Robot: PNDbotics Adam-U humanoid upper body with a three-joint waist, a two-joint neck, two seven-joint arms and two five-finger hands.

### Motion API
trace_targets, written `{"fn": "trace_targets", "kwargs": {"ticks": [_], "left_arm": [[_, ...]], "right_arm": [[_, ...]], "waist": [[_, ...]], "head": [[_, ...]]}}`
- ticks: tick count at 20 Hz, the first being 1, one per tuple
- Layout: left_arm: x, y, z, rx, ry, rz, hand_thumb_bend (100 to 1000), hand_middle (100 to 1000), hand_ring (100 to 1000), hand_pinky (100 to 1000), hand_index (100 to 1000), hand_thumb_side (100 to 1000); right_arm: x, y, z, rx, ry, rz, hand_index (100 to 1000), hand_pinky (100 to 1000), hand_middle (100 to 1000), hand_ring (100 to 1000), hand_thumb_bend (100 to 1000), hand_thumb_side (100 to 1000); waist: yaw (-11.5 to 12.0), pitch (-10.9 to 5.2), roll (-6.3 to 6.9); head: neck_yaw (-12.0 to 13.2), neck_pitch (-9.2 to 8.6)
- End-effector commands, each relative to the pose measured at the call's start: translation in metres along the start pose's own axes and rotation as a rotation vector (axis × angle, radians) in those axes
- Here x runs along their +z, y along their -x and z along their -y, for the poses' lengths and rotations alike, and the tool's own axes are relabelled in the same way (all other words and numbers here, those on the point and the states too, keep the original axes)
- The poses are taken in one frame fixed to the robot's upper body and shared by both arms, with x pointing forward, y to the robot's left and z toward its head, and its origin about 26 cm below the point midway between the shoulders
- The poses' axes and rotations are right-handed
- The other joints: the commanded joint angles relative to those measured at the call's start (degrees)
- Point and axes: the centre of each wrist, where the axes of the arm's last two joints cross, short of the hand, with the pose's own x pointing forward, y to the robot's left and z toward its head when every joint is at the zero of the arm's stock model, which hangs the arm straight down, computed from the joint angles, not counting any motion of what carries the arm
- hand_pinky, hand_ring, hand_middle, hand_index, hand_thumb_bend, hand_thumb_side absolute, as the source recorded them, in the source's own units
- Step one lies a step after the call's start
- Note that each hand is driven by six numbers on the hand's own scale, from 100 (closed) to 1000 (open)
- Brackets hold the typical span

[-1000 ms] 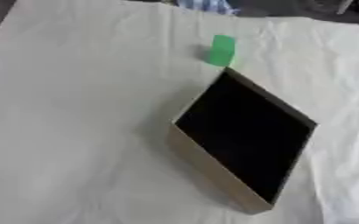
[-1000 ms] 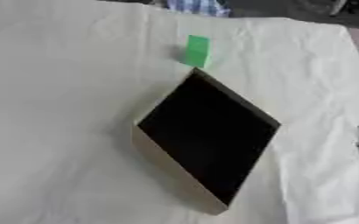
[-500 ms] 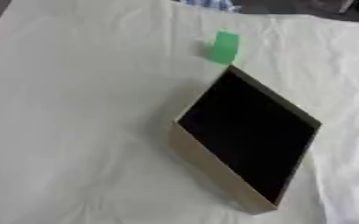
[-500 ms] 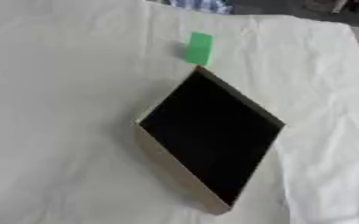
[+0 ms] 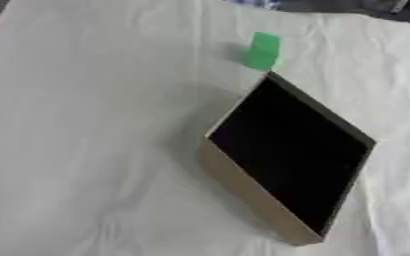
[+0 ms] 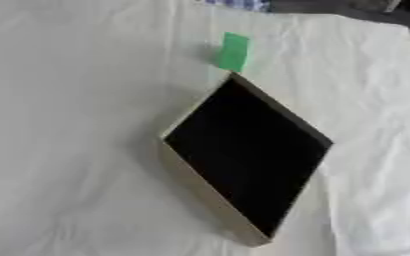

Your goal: Pick up objects on the table and place them in the box.

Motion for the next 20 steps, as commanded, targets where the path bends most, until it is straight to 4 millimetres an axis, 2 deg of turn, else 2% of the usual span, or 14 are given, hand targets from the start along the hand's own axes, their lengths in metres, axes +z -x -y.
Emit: {"fn": "trace_targets", "kwargs": {"ticks": [1, 4, 9, 14, 15, 20], "left_arm": [[-0.006, -0.006, -0.002, -0.004, 0.025, 0.033, 101, 630, 629, 549, 745, 610], [-0.006, -0.006, -0.001, 0.002, 0.034, 0.030, 101, 630, 629, 550, 745, 610], [-0.005, -0.006, 0.001, 0.013, 0.050, 0.024, 100, 631, 630, 550, 745, 609], [-0.004, -0.006, 0.003, 0.026, 0.074, 0.019, 100, 631, 630, 550, 745, 610], [-0.003, -0.006, 0.003, 0.027, 0.077, 0.016, 100, 631, 630, 550, 745, 610], [-0.002, -0.006, 0.005, 0.036, 0.087, 0.010, 100, 631, 630, 551, 745, 610]], "right_arm": [[-0.017, 0.006, 0.018, 0.140, -0.092, -0.052, 867, 782, 817, 842, 100, 844], [-0.030, 0.031, 0.021, 0.229, -0.171, -0.129, 879, 802, 833, 861, 100, 888], [-0.048, 0.076, 0.018, 0.282, -0.274, -0.202, 894, 834, 865, 895, 100, 967], [-0.061, 0.113, 0.004, 0.317, -0.403, -0.237, 899, 851, 875, 910, 100, 982], [-0.064, 0.119, 0.001, 0.322, -0.424, -0.242, 899, 853, 873, 911, 100, 954], [-0.073, 0.136, -0.022, 0.338, -0.492, -0.209, 887, 845, 857, 895, 100, 969]], "waist": [[0.1, -1.51, 0.25], [0.3, -2.01, 0.22], [0.6, -2.79, 0.30], [0.4, -3.53, 0.46], [0.4, -3.65, 0.53], [0.0, -4.19, 0.82]], "head": [[-0.3, -0.08], [-0.5, 0.26], [-0.7, 0.71], [-0.7, 1.33], [-0.7, 1.40], [-1.0, 1.68]]}}
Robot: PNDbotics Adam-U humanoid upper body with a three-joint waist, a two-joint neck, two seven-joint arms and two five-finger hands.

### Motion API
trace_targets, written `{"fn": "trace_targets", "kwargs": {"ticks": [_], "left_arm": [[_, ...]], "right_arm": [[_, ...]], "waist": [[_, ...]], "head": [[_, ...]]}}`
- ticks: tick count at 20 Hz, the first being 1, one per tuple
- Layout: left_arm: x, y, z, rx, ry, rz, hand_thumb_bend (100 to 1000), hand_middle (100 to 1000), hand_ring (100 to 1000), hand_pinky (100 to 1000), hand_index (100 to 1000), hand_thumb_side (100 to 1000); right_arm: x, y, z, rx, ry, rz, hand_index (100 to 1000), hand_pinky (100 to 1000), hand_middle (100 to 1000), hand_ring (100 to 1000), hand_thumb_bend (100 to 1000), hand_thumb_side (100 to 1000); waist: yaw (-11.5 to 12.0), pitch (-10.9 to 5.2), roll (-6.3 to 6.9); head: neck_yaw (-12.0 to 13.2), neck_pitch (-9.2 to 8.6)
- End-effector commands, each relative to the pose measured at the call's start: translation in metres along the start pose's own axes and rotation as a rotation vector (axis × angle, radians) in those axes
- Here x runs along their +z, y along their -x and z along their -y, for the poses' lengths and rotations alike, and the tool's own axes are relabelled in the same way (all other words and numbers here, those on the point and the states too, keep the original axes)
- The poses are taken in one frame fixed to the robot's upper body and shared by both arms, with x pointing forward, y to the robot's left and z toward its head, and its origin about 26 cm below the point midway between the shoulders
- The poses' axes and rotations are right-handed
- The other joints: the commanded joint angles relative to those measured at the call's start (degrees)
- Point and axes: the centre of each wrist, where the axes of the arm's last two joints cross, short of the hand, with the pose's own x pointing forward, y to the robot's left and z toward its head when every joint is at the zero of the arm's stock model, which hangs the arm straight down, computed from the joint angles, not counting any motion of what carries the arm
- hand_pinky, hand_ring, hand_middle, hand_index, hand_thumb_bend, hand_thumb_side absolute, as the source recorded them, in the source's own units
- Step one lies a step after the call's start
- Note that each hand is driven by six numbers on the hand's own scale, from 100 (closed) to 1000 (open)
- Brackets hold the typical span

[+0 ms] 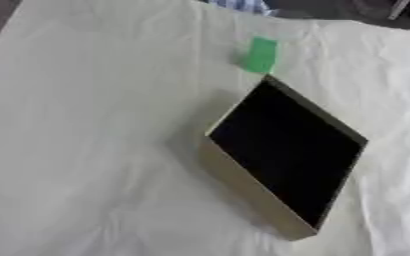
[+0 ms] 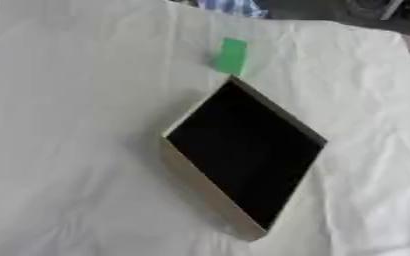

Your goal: Pick up objects on the table and place them in the box.

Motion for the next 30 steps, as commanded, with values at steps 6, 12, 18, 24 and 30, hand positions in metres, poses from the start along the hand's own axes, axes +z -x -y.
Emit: {"fn": "trace_targets", "kwargs": {"ticks": [6, 12, 18, 24, 30], "left_arm": [[-0.003, -0.005, -0.001, 0.007, 0.023, 0.020, 100, 631, 630, 551, 746, 610], [-0.004, -0.006, 0.001, 0.018, 0.025, 0.021, 100, 632, 631, 552, 746, 608], [-0.004, -0.006, 0.002, 0.025, 0.033, 0.019, 100, 632, 630, 552, 746, 610], [-0.004, -0.006, 0.002, 0.027, 0.035, 0.015, 100, 632, 631, 552, 745, 610], [-0.003, -0.006, 0.003, 0.030, 0.035, 0.010, 100, 632, 631, 552, 745, 610]], "right_arm": [[-0.018, 0.004, -0.012, 0.049, -0.053, 0.056, 889, 848, 857, 897, 100, 968], [-0.029, -0.017, -0.016, 0.051, -0.182, 0.181, 918, 861, 887, 914, 100, 960], [-0.041, -0.043, -0.019, 0.052, -0.354, 0.300, 937, 873, 879, 925, 100, 870], [-0.047, -0.056, -0.023, 0.056, -0.503, 0.347, 948, 882, 885, 935, 204, 680], [-0.054, -0.072, -0.029, 0.044, -0.567, 0.392, 948, 881, 886, 925, 223, 534]], "waist": [[-0.6, -1.97, 0.63], [-0.6, -2.27, 0.94], [-0.3, -2.49, 1.09], [0.2, -2.50, 0.84], [0.7, -2.59, 0.48]], "head": [[-0.7, 0.53], [-1.1, 0.88], [-1.4, 0.90], [-1.6, 0.69], [-1.6, 0.77]]}}
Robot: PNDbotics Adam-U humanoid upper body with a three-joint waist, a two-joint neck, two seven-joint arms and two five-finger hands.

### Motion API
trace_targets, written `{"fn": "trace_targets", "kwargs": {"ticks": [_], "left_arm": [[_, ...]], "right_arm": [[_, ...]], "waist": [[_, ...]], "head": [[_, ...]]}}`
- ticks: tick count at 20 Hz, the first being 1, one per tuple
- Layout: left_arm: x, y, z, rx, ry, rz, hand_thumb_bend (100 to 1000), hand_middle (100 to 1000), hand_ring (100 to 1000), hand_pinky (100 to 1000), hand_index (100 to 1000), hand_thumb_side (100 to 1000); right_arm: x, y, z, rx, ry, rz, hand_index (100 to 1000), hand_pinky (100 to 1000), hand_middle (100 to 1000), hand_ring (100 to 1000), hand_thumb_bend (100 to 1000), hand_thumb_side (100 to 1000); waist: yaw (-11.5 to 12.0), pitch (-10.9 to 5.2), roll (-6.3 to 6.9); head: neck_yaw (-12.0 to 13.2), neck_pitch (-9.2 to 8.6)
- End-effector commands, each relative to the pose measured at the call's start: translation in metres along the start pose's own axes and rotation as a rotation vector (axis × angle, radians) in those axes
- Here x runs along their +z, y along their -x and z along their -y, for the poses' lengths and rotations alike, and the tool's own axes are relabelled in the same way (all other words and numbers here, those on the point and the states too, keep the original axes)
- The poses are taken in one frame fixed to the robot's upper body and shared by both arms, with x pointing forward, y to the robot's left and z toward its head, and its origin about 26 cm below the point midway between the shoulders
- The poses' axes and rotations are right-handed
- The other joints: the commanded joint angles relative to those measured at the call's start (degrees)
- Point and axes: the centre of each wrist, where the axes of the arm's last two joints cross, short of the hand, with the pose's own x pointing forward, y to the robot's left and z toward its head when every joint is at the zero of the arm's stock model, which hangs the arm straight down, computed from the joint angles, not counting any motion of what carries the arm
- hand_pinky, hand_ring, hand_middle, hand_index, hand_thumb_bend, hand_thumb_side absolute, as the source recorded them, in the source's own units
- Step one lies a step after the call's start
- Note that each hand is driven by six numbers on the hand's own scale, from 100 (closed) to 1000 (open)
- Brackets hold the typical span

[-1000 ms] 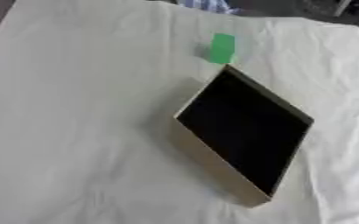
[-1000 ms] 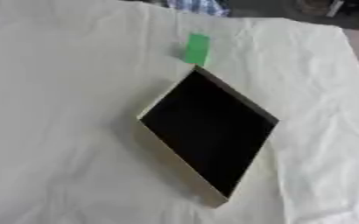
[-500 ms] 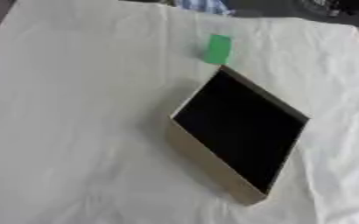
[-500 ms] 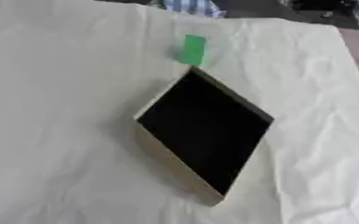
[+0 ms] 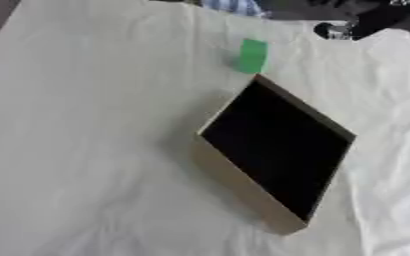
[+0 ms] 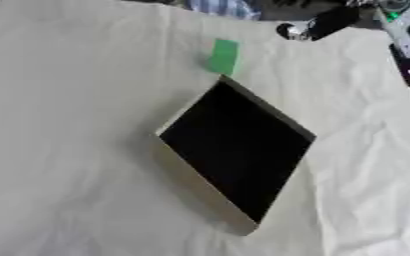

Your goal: Pick up objects on the table and place them in the box.

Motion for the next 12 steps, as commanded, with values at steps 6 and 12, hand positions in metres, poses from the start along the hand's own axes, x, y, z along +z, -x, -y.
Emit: {"fn": "trace_targets", "kwargs": {"ticks": [6, 12], "left_arm": [[-0.005, -0.006, 0.001, 0.009, 0.007, 0.025, 101, 632, 631, 553, 746, 607], [-0.005, -0.006, 0.002, 0.018, 0.013, 0.023, 100, 632, 631, 555, 745, 608]], "right_arm": [[-0.010, -0.017, 0.013, -0.011, 0.001, 0.015, 975, 851, 892, 884, 206, 441], [-0.023, -0.027, 0.012, -0.003, 0.007, -0.013, 982, 864, 895, 889, 227, 409]], "waist": [[0.6, -1.66, -0.06], [1.2, -1.86, -0.47]], "head": [[-0.4, 0.21], [-0.7, 0.28]]}}
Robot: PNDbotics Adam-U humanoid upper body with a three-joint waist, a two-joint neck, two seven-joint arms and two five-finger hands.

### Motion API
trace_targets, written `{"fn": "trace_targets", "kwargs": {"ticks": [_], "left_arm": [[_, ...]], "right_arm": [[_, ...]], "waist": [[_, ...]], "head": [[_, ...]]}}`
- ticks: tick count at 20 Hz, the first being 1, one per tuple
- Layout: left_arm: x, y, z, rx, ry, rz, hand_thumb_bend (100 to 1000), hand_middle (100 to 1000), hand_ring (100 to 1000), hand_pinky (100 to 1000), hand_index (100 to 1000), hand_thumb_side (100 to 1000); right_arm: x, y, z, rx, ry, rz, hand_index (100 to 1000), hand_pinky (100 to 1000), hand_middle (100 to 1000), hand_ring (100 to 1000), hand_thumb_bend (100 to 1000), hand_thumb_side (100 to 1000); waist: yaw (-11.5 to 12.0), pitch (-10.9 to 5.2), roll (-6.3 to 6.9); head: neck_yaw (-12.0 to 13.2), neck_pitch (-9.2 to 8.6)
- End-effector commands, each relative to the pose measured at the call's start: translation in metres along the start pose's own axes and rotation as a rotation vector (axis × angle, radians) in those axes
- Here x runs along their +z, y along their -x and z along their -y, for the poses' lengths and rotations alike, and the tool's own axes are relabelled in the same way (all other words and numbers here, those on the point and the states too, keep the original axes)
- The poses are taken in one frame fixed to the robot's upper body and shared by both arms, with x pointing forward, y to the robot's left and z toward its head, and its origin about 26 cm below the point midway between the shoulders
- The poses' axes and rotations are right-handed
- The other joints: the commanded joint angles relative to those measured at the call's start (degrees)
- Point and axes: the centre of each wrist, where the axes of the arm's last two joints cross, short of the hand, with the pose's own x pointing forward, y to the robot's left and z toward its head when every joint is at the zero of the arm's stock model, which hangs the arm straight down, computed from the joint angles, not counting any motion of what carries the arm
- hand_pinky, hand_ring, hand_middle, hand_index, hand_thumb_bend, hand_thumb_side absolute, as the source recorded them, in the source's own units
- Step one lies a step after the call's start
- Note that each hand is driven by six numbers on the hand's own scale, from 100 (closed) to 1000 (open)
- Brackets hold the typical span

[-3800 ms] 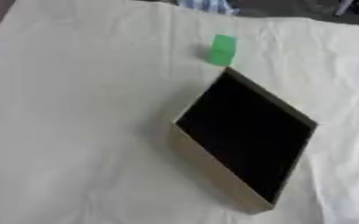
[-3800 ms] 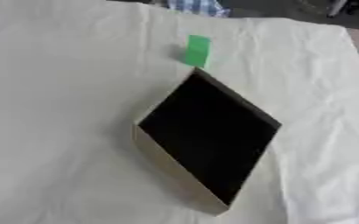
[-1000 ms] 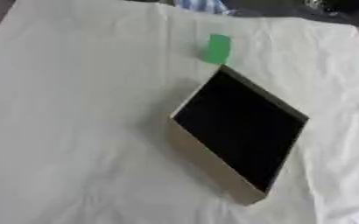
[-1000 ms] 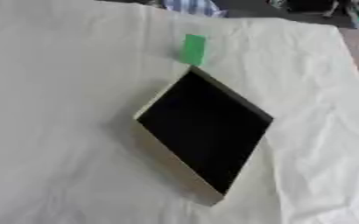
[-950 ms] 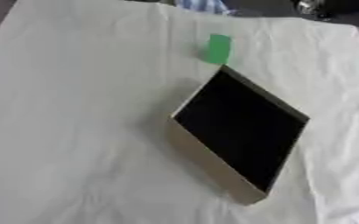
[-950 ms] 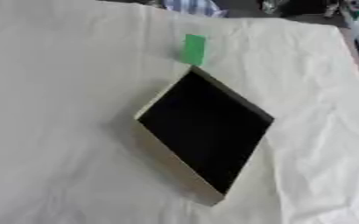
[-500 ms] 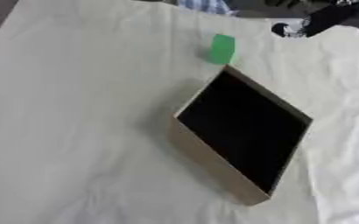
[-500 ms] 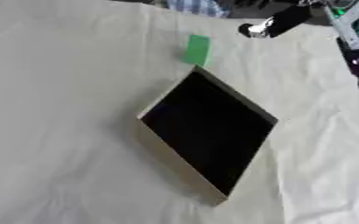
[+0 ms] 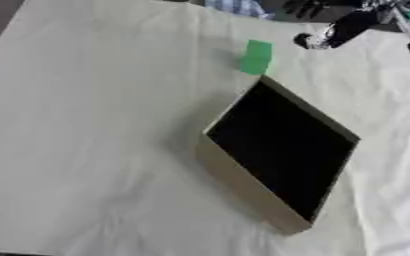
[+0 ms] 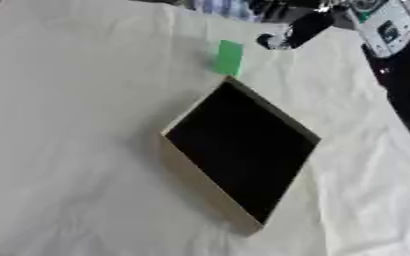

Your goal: Pick up objects on the table and place them in the box.

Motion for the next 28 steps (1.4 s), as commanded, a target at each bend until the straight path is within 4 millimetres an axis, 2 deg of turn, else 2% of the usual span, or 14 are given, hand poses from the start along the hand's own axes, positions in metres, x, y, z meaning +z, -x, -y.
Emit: {"fn": "trace_targets", "kwargs": {"ticks": [1, 8, 15, 28], "left_arm": [[-0.005, -0.006, 0.000, 0.007, 0.009, 0.029, 100, 632, 631, 555, 745, 607], [-0.005, -0.006, 0.000, 0.010, 0.012, 0.025, 100, 631, 631, 556, 746, 603], [-0.005, -0.006, 0.000, 0.012, 0.017, 0.022, 100, 629, 631, 556, 745, 601], [-0.005, -0.006, 0.001, 0.015, 0.030, 0.019, 100, 628, 630, 555, 745, 605]], "right_arm": [[0.001, -0.006, 0.012, 0.032, 0.024, -0.027, 986, 867, 897, 886, 230, 401], [-0.009, -0.007, 0.004, 0.059, 0.006, -0.079, 1000, 871, 892, 873, 231, 278], [-0.012, 0.002, -0.005, 0.068, 0.000, -0.140, 1000, 899, 904, 905, 292, 323], [-0.021, 0.004, -0.012, 0.087, -0.006, -0.214, 1000, 928, 912, 940, 328, 400]], "waist": [[0.1, -1.56, 0.25], [0.9, -1.75, -0.50], [1.6, -1.70, -1.27], [2.6, -0.85, -2.24]], "head": [[-0.3, 0.16], [-0.5, 0.47], [-1.1, 0.67], [-2.2, 0.64]]}}
